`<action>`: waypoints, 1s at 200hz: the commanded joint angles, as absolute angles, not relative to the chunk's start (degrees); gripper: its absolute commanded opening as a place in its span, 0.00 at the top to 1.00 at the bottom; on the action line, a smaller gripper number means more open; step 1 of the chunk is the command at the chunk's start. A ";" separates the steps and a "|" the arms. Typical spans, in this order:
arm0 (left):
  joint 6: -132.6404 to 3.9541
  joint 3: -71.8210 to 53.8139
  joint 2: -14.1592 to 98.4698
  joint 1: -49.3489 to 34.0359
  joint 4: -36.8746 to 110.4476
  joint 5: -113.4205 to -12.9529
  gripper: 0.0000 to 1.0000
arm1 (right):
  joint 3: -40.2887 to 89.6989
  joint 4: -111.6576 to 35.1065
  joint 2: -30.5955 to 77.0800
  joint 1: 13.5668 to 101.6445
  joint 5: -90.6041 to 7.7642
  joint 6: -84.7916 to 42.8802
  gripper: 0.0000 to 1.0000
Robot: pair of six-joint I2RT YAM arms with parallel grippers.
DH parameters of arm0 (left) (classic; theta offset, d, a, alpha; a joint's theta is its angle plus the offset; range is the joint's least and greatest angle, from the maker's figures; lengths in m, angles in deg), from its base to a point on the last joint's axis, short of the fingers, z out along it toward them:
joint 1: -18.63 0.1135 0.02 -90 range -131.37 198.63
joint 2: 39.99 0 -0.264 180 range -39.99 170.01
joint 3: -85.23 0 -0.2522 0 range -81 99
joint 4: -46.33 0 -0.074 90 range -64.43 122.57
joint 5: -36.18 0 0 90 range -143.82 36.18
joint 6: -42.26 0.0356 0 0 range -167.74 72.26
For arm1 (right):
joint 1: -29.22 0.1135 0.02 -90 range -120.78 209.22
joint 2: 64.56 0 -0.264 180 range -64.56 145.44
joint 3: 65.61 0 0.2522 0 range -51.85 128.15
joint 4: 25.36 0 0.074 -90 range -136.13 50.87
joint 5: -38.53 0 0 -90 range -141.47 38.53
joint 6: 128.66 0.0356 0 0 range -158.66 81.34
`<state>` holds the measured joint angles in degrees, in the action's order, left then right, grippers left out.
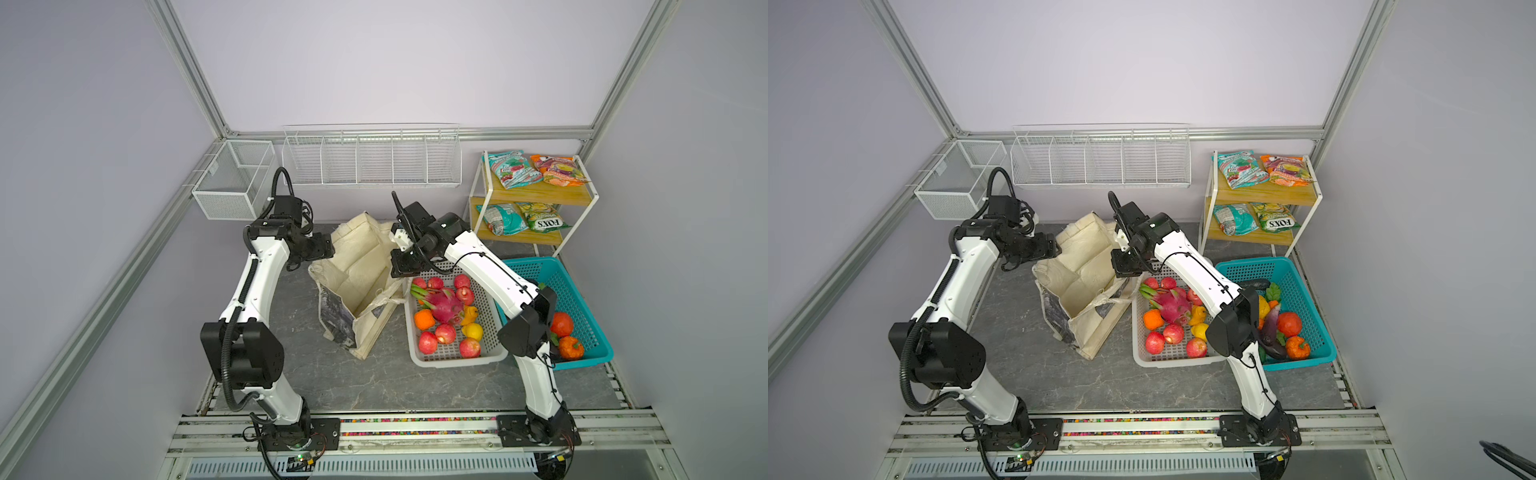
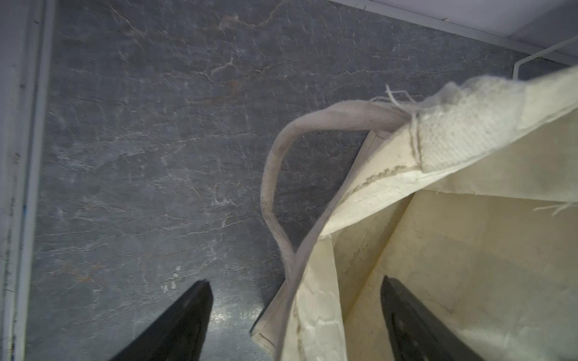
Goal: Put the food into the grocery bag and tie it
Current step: 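Pull the bag open with the left gripper while the right lifts its handle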
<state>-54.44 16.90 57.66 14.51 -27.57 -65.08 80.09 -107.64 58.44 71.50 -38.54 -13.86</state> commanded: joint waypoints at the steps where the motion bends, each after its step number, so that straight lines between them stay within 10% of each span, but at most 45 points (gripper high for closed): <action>1: -52.91 17.90 58.66 14.68 -29.79 -69.98 0.23 | 78.30 -106.37 55.85 71.06 -38.07 -14.53 0.86; 32: -54.12 17.21 58.54 15.36 -29.57 -76.08 0.39 | 77.97 -105.94 55.77 70.88 -38.38 -13.79 0.86; 66: -56.91 12.38 51.99 17.14 -28.21 -78.95 1.00 | 78.23 -104.67 54.69 71.14 -38.64 -12.02 0.86; 200: -71.71 -15.60 11.78 17.84 -26.95 -66.88 1.00 | 85.74 -111.38 55.26 76.99 -45.09 -10.01 0.80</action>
